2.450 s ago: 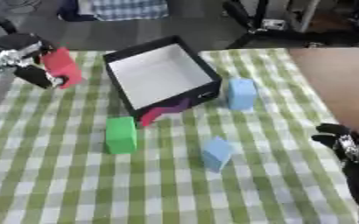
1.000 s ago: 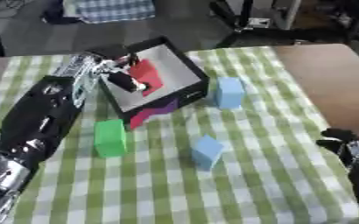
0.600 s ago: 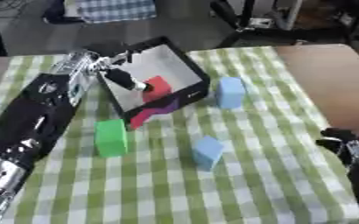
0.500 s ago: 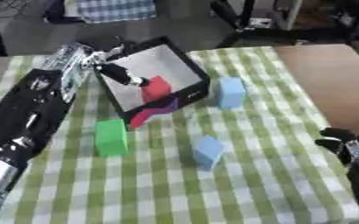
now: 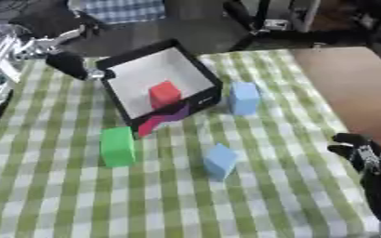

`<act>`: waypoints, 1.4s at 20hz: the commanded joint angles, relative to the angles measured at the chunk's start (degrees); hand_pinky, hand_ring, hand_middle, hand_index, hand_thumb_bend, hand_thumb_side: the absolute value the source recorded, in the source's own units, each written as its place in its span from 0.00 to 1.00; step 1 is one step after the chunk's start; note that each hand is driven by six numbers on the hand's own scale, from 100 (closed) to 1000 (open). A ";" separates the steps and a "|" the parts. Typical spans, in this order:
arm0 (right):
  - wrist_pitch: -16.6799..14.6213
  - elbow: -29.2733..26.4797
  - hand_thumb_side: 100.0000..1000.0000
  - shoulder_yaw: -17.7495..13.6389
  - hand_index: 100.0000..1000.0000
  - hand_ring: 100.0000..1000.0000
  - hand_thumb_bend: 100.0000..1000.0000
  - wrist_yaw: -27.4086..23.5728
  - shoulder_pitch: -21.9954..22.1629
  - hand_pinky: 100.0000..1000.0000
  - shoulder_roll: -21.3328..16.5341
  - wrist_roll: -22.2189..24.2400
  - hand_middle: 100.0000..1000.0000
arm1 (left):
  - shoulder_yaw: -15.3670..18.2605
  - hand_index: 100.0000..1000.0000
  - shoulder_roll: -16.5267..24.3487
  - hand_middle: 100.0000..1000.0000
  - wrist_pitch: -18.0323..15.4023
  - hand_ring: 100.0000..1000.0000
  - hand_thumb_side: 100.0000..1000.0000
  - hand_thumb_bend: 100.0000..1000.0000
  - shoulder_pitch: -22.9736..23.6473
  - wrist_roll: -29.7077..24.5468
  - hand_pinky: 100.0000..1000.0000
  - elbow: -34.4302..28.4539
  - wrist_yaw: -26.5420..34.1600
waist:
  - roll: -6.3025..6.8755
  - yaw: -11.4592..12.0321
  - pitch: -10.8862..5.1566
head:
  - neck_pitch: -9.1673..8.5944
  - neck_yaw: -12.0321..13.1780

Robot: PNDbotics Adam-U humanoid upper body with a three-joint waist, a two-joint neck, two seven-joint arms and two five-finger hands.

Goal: Pick up objects on the table and place them in the box.

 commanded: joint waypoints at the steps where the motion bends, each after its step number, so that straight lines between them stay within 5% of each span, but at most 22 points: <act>1: -0.12 -0.57 0.75 -0.55 0.71 0.68 0.00 0.40 -0.35 0.87 -1.17 -0.29 0.67 | -2.49 0.92 6.55 0.70 -2.98 0.67 0.68 0.54 2.25 -2.21 0.75 -5.54 3.13 | 0.81 0.00 -1.14 | -0.09 -0.28; 5: -0.14 -0.58 0.75 -0.37 0.71 0.68 0.00 0.44 -0.62 0.87 -1.15 -0.11 0.67 | -5.89 0.92 10.72 0.69 -4.09 0.66 0.69 0.54 8.33 -5.20 0.75 -11.64 6.88 | 0.84 -0.29 -1.00 | -0.09 -0.25; 14: -0.12 -0.60 0.75 -0.19 0.71 0.68 0.00 0.35 -0.77 0.87 -1.24 0.11 0.67 | -6.13 0.90 14.20 0.69 3.87 0.65 0.69 0.54 15.67 -12.40 0.74 -24.47 15.51 | 0.93 -0.82 -0.90 | -0.09 -0.15; 21: -0.10 -0.59 0.75 -0.17 0.71 0.68 0.00 0.36 -0.78 0.87 -1.29 0.18 0.67 | -6.27 0.91 13.18 0.69 10.90 0.66 0.65 0.51 15.03 -16.19 0.74 -24.67 21.84 | 0.93 -0.89 -0.95 | -0.09 -0.32; 28: -0.09 -0.56 0.75 -0.10 0.71 0.68 0.00 0.28 -0.80 0.87 -1.33 0.24 0.67 | -7.78 0.93 9.66 0.71 18.06 0.68 0.66 0.56 14.51 -14.30 0.74 -21.89 16.82 | 0.89 -0.95 -0.96 | -0.09 -0.44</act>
